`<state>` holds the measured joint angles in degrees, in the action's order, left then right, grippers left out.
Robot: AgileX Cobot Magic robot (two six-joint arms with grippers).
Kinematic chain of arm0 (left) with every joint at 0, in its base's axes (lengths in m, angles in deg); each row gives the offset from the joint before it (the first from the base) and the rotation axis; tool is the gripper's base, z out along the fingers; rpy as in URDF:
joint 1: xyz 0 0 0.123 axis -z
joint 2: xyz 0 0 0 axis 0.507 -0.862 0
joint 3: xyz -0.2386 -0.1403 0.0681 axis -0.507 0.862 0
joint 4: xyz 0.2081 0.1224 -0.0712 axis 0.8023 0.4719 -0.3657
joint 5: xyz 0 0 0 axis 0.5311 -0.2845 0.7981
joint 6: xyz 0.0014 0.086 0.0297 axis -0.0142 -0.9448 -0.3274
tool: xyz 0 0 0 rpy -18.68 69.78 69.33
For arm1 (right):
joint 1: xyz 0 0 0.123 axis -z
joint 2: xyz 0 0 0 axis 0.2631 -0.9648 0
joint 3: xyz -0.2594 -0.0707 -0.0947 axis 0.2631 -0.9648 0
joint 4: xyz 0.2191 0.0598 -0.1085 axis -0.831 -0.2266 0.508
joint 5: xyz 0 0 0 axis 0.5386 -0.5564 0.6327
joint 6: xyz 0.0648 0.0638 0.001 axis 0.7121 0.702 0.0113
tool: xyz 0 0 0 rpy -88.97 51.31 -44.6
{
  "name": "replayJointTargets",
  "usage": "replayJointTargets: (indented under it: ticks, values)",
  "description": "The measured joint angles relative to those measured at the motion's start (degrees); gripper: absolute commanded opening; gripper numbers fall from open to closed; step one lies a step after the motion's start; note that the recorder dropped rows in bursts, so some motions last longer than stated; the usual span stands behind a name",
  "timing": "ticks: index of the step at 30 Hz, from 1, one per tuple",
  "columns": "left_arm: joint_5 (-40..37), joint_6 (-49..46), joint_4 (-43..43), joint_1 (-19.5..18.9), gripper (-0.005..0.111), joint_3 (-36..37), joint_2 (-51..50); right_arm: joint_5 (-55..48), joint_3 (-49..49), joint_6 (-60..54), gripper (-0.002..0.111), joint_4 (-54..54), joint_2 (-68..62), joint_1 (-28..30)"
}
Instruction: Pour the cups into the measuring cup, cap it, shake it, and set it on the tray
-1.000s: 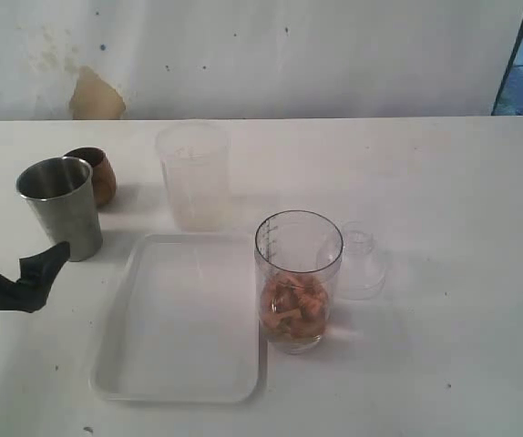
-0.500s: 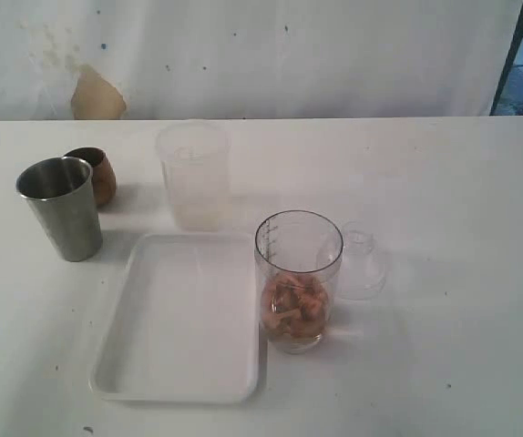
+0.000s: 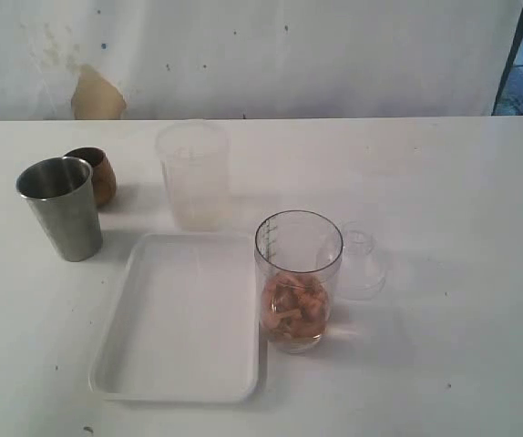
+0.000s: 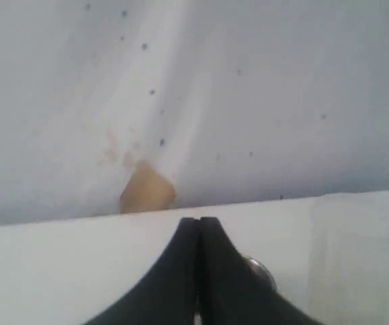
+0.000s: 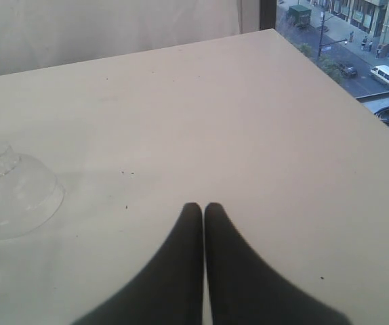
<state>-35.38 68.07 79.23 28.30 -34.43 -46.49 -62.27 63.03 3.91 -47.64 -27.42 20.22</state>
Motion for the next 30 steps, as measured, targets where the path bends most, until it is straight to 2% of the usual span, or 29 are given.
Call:
replayJointTargets:
  ticks: [4,7,10,19,24,30]
  values:
    - [-18.1,9.8,4.5,0.2,0.000,-5.9,7.0,0.0,0.0,0.0,0.000,0.0,0.0,0.0]
    - [-25.9,16.6,10.7,2.0,0.000,-8.2,11.5,0.0,0.0,0.0,0.000,0.0,0.0,0.0]
    - [-31.2,20.7,13.0,4.5,0.000,-8.8,16.5,0.0,0.0,0.0,0.000,0.0,0.0,0.0]
    - [-45.5,22.1,12.4,13.7,0.000,-8.8,30.7,0.0,0.0,0.0,0.000,0.0,0.0,0.0]
    - [-52.5,21.2,10.7,15.1,0.000,-8.8,36.4,0.0,0.0,0.0,0.000,0.0,0.0,0.0]
    - [-53.6,20.4,10.5,15.2,0.000,-8.9,38.2,0.0,0.0,0.0,0.000,0.0,0.0,0.0]
